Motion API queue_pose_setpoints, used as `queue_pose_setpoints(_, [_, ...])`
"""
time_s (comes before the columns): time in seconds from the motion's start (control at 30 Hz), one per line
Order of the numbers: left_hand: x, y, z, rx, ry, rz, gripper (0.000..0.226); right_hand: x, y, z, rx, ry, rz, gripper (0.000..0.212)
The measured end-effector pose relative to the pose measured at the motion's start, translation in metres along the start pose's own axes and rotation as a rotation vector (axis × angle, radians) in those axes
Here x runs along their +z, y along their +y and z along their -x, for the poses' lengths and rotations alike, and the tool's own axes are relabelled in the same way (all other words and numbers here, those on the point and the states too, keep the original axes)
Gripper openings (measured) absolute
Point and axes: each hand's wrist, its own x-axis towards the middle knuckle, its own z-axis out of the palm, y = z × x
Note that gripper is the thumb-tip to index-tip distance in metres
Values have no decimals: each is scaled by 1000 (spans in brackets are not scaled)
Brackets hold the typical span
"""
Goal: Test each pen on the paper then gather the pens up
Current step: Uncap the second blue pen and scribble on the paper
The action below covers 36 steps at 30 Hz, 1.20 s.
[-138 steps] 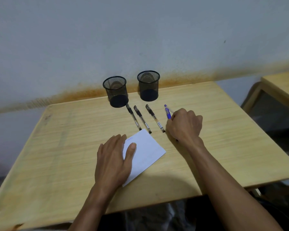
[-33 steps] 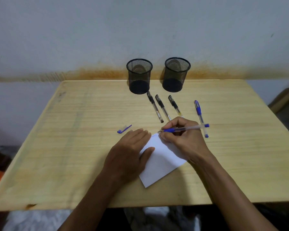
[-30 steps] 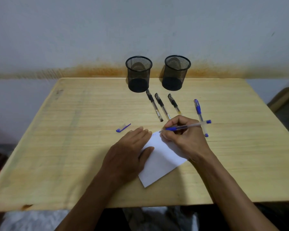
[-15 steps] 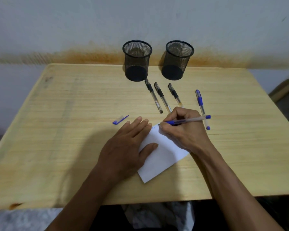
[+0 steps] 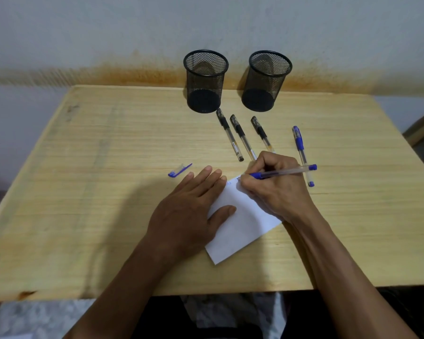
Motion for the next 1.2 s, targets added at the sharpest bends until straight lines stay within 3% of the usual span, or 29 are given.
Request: queue_pose_setpoints(1.2, [1, -1, 1, -7, -17, 6, 66, 0, -3, 7, -7, 88, 56, 17])
